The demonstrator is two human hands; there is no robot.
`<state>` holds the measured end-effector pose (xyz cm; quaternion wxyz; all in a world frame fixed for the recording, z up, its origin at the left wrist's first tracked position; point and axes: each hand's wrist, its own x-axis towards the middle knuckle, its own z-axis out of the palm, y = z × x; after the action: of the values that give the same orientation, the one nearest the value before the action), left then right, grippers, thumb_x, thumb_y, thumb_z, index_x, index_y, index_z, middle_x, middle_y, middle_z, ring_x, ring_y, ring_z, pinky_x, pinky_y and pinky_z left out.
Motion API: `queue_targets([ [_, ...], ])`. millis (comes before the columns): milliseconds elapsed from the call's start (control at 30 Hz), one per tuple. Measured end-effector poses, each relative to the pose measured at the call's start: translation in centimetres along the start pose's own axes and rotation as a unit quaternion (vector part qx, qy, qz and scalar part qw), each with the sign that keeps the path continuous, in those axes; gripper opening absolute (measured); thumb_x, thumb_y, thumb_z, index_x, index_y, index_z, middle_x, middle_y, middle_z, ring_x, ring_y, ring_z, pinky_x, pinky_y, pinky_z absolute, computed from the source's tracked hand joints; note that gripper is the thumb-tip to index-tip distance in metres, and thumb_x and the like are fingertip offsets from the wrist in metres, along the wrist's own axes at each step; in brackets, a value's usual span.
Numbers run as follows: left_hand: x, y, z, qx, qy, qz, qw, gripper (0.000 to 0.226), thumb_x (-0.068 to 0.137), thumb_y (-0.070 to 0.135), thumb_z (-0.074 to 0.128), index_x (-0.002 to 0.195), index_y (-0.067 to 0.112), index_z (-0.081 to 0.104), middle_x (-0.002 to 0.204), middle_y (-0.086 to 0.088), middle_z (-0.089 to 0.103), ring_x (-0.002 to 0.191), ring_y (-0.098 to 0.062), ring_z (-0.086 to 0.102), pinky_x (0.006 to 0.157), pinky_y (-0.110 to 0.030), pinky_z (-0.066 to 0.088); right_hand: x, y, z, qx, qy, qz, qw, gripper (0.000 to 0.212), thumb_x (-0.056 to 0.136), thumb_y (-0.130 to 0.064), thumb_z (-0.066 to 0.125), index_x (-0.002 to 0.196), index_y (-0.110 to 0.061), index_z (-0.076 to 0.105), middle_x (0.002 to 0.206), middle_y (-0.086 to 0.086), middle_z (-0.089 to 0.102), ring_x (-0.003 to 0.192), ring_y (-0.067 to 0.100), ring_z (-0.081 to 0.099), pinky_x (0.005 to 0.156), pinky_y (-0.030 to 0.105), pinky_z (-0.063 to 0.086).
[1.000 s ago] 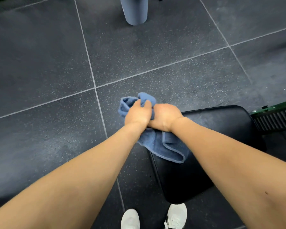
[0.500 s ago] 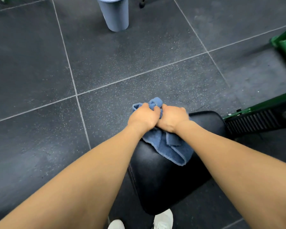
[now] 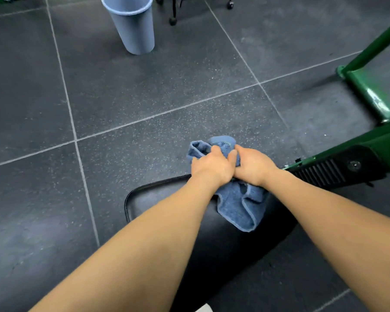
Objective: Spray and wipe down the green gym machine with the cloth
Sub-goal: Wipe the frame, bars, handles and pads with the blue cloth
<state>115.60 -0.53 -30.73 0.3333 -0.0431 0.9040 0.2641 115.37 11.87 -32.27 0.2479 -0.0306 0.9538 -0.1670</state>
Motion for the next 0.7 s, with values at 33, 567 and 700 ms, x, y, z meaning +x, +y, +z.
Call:
queue_targets([
  [33, 0.4, 1.2, 0.6, 0.003, -0.015, 0.014, 1.0, 0.057, 0.1, 0.051, 0.024, 0.137, 0.009, 0.036, 0.137, -0.018, 0.052, 0.13, -0.035, 0.043, 0.113, -0.046, 0.024, 0.0, 1.4, -0.3, 0.019, 0.001, 0.023, 1.0, 0.03, 0.088, -0.041, 0.052, 0.105, -0.015, 0.05, 0.104, 0.008, 0.066, 0.094, 0.032, 0.059, 0.076, 0.036, 0.045],
  [567, -2.6, 3.1, 5.9, 0.048, -0.054, 0.249, 0.966, 0.047, 0.1, 0.029, 0.038, 0.145, 0.019, 0.032, 0.15, -0.007, 0.032, 0.14, -0.026, 0.024, 0.118, -0.044, 0.013, -8.6, 4.5, 4.4, 0.214, 0.206, 0.253, 0.921, 0.034, 0.083, -0.03, 0.061, 0.113, -0.016, 0.054, 0.103, 0.01, 0.064, 0.095, 0.031, 0.06, 0.073, 0.036, 0.046],
  [700, -4.6, 1.9, 7.0, 0.077, -0.089, 0.273, 0.955, 0.048, 0.1, 0.028, 0.038, 0.147, 0.02, 0.03, 0.154, -0.004, 0.029, 0.142, -0.024, 0.021, 0.119, -0.042, 0.011, -11.4, 3.2, 6.8, 0.245, 0.241, 0.298, 0.89, 0.044, 0.076, -0.031, 0.064, 0.118, -0.02, 0.054, 0.11, 0.011, 0.062, 0.104, 0.033, 0.058, 0.087, 0.044, 0.05],
])
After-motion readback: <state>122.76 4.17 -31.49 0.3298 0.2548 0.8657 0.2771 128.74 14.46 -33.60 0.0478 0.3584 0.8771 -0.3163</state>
